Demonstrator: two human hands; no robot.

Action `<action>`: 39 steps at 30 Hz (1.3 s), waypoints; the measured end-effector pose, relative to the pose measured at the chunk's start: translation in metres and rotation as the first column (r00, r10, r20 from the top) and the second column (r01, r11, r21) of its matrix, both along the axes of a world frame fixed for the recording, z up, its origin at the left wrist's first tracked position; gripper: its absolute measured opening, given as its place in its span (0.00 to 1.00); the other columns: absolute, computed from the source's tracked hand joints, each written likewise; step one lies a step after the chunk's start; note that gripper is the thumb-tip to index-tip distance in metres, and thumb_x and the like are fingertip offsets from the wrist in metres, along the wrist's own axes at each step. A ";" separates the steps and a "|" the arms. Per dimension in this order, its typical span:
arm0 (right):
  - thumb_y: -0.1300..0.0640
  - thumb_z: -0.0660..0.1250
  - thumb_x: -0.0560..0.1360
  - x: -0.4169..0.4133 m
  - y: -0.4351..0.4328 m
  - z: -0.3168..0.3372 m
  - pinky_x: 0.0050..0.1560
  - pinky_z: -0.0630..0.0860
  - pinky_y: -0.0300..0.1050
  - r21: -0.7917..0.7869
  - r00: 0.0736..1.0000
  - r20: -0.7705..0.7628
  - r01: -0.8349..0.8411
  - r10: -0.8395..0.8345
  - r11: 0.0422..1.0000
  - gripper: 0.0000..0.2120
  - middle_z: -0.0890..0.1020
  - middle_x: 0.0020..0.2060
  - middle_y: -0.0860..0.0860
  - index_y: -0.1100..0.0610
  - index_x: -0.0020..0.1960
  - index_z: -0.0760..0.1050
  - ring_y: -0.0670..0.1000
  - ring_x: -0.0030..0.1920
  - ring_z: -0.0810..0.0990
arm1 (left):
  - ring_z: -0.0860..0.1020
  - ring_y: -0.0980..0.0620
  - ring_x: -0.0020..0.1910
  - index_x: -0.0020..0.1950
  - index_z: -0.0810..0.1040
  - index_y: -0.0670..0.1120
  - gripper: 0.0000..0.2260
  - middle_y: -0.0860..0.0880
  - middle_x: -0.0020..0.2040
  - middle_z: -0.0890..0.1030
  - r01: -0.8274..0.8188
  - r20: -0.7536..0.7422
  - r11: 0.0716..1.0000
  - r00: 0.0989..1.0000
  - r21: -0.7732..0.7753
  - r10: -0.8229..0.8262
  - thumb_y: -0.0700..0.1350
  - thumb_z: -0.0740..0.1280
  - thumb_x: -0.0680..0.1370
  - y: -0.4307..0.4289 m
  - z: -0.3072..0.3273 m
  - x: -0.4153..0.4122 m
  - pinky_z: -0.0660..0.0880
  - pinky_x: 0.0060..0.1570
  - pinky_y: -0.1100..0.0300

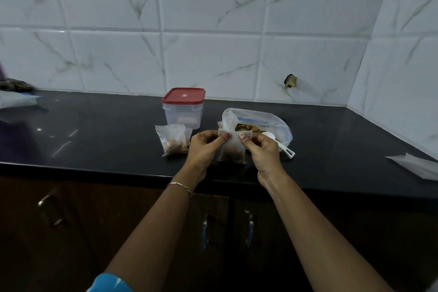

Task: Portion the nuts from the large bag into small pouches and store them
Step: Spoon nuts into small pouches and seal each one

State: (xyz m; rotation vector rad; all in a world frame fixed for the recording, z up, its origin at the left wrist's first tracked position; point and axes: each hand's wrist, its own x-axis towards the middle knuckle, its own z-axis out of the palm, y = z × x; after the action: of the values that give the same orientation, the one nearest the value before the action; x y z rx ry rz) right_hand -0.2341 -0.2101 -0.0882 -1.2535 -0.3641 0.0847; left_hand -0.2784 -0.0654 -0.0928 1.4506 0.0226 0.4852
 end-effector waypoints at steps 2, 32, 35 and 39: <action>0.61 0.70 0.75 -0.001 0.000 0.001 0.48 0.81 0.42 -0.006 1.000 0.009 -0.009 0.009 1.000 0.03 0.85 0.45 0.49 0.56 0.47 0.82 0.47 0.49 0.83 | 0.81 0.48 0.55 0.51 0.82 0.44 0.06 0.44 0.53 0.83 0.002 0.000 1.000 1.000 0.000 -0.002 0.42 0.70 0.75 0.000 -0.001 0.000 0.79 0.52 0.56; 0.63 0.72 0.73 0.001 0.002 -0.003 0.40 0.80 0.38 0.069 0.999 -0.030 0.038 -0.036 0.997 0.03 0.86 0.39 0.52 0.62 0.45 0.80 0.48 0.43 0.85 | 0.81 0.44 0.55 0.52 0.81 0.43 0.06 0.40 0.53 0.82 0.005 -0.004 0.998 1.000 0.067 -0.005 0.43 0.69 0.77 -0.006 0.000 -0.003 0.79 0.55 0.48; 0.62 0.69 0.75 0.001 0.002 -0.003 0.40 0.79 0.36 0.076 0.999 -0.020 0.034 -0.033 0.997 0.03 0.85 0.38 0.49 0.59 0.43 0.80 0.45 0.42 0.85 | 0.80 0.45 0.57 0.53 0.81 0.44 0.07 0.43 0.54 0.83 -0.004 -0.007 0.998 1.000 0.055 0.005 0.44 0.67 0.78 -0.006 0.000 -0.003 0.79 0.56 0.49; 0.61 0.67 0.77 0.004 0.004 -0.004 0.43 0.78 0.33 0.073 0.997 -0.010 0.078 -0.078 0.994 0.04 0.84 0.42 0.49 0.58 0.47 0.81 0.43 0.44 0.83 | 0.80 0.46 0.57 0.51 0.82 0.49 0.07 0.45 0.54 0.83 -0.022 -0.010 0.998 1.000 0.054 0.023 0.47 0.65 0.80 -0.005 -0.001 -0.001 0.77 0.59 0.45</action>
State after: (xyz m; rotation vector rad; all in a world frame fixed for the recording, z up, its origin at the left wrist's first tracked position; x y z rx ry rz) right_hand -0.2300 -0.2065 -0.0926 -1.1935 -0.3093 0.0089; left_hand -0.2793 -0.0707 -0.0942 1.5072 0.0347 0.4998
